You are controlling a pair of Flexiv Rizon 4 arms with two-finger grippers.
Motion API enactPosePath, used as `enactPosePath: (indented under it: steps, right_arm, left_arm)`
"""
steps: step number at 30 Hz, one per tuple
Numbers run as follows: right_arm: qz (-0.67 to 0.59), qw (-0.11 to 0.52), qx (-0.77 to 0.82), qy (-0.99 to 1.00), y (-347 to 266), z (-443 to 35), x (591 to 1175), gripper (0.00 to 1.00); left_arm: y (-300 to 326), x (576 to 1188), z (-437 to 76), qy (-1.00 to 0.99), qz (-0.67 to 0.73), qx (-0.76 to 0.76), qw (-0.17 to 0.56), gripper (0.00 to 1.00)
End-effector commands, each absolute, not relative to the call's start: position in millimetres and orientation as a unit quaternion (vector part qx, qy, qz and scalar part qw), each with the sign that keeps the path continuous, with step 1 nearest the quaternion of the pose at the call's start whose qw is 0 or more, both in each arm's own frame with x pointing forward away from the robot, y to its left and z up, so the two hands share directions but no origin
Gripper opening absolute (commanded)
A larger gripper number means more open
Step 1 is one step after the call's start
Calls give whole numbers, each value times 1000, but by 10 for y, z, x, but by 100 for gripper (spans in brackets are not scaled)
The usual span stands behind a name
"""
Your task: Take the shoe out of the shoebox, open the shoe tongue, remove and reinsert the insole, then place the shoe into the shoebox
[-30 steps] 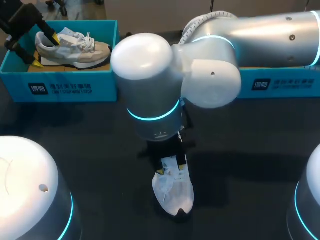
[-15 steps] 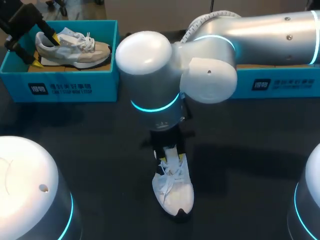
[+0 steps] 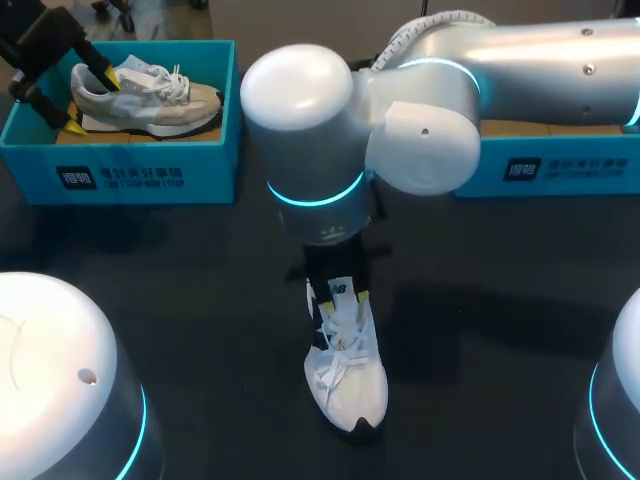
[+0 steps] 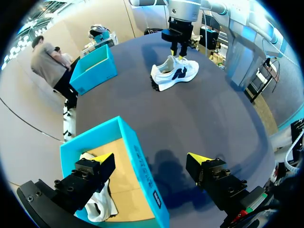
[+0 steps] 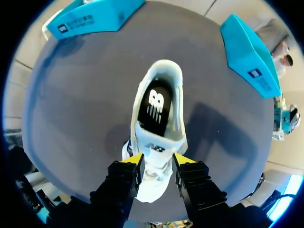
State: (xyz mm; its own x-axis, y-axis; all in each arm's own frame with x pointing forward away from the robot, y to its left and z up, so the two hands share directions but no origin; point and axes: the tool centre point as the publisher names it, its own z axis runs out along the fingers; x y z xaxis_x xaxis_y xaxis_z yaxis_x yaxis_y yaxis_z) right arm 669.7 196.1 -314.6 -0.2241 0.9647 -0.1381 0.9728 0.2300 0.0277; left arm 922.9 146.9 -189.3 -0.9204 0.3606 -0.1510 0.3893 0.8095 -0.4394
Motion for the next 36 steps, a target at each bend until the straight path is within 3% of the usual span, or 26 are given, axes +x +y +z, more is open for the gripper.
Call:
enactPosePath:
  steps: [1, 5, 11, 15, 18, 19, 22, 32, 36]
  right_arm:
    - [-27, 42, 609, 792, 1915, -3348, 6882, 38]
    - [-15, 30, 594, 804, 1905, -3411, 6977, 38]
    - [-11, 61, 557, 828, 1886, -3028, 6956, 40]
    - [-10, 79, 470, 879, 1857, -2763, 7004, 42]
    - [-9, 72, 349, 934, 1853, -2630, 7107, 50]
    - [-9, 75, 323, 943, 1855, -2601, 7141, 74]
    - [-6, 56, 219, 974, 1861, -2567, 7276, 100]
    - [-32, 36, -130, 990, 1941, -2549, 7436, 100]
    - [-32, 36, -130, 990, 1941, -2549, 7436, 100]
  left_arm:
    - [1474, 9232, -1889, 951, -236, 198, 29, 100]
    - [1474, 9232, -1889, 951, -236, 198, 29, 100]
    - [1474, 9232, -1889, 951, -236, 198, 29, 100]
    - [1474, 9232, -1889, 951, -236, 198, 29, 100]
    - [1474, 9232, -1889, 951, -236, 198, 29, 100]
    - [1474, 9232, -1889, 951, -236, 198, 29, 100]
    - [1474, 9232, -1889, 951, -236, 198, 29, 100]
    - [1474, 9232, -1889, 951, -236, 198, 29, 100]
    - [1474, 9232, -1889, 951, -236, 198, 29, 100]
